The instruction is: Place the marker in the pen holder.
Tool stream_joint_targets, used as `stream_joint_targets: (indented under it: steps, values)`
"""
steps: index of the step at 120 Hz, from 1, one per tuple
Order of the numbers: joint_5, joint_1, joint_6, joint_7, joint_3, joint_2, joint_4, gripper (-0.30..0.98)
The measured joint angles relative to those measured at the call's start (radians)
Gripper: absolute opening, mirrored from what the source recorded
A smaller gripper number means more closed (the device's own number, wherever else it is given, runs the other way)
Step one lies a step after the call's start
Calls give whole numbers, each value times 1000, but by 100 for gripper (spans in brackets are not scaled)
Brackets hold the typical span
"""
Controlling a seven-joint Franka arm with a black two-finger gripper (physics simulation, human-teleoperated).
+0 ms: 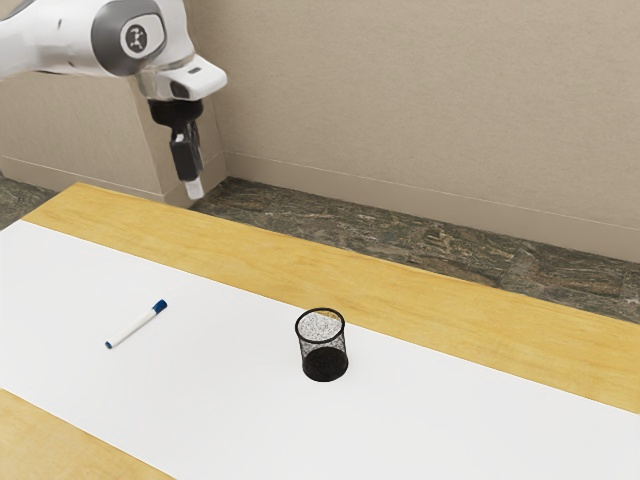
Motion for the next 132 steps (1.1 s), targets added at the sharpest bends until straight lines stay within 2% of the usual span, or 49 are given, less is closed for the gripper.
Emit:
stream_joint_targets:
  steps: [35,47,56,71,103,114,132]
  values:
    - [-3,2,-1,-3,2,-17,-17,69]
    - [15,-9,11,-35,37,-109,-131,69]
    - [47,-62,41,-63,118,-206,-282,68]
    - [72,-29,178,-147,186,-274,-553,69]
    - [96,-12,398,-336,201,-142,-601,69]
    - [98,6,440,-382,182,-54,-536,69]
    - [89,-18,475,-433,157,-7,-508,69]
